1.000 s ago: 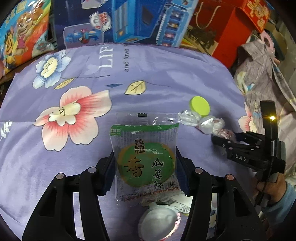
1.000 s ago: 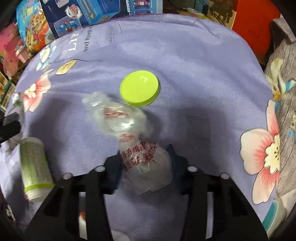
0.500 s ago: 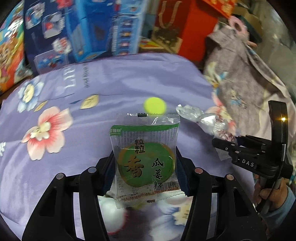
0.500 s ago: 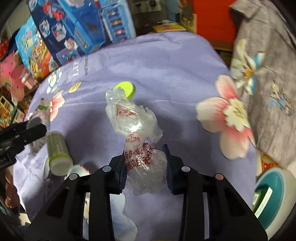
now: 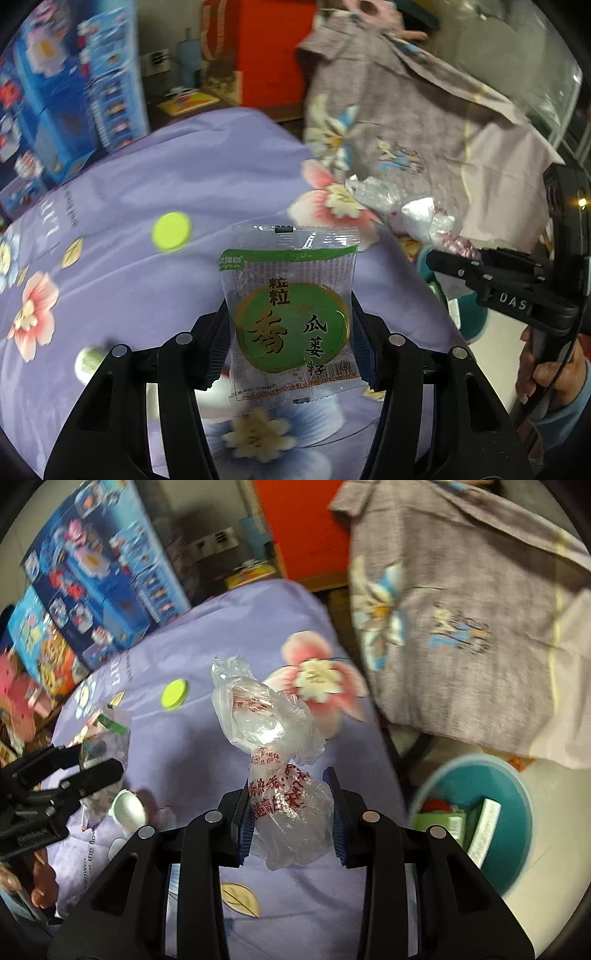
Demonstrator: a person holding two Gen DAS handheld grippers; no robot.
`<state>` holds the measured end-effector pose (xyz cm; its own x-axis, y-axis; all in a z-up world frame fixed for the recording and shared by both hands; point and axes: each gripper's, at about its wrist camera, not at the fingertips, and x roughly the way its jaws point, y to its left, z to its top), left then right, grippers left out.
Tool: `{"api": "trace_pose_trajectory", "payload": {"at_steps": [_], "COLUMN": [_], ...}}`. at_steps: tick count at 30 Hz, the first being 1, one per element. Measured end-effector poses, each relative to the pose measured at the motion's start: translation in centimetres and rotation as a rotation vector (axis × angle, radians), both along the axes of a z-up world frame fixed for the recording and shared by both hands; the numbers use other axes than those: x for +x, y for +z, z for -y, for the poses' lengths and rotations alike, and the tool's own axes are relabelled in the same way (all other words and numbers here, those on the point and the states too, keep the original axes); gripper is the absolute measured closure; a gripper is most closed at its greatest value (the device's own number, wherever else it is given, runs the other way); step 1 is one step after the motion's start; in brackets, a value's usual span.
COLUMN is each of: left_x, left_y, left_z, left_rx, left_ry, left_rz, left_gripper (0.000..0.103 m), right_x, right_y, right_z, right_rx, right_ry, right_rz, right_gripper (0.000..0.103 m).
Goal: Collect trash
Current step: 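Carry both items over the bin and open both grippers to drop them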
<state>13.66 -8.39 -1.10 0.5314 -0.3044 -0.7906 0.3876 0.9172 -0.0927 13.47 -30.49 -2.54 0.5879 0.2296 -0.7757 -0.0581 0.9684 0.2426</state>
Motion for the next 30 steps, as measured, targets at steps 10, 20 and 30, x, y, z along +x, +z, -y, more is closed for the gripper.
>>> {"api": "trace_pose_trajectory", "payload": {"at_steps": [10, 20, 30], "left_x": [-2.0, -3.0, -3.5], "left_y": [0.1, -0.5, -2.8], "left_z": [7.8, 15.9, 23.2], "left_rx": [0.058, 0.1, 0.097], "left_ry": [-0.13, -0.268, -0.396], "left_rz": [0.001, -0.008, -0.068], "left_gripper": [0.045, 0.045, 0.045], "right_x": [-3.8, -9.0, -12.3], "right_y": [0.5, 0.2, -2.1], "right_z": [7.3, 15.8, 21.1], "right_rx": [0.069, 0.113, 0.152], "right_ry": [-0.114, -0.282, -0.388], "right_rz": [0.035, 0.066, 0.03], "right_gripper": [0.07, 0.069, 0.068]}}
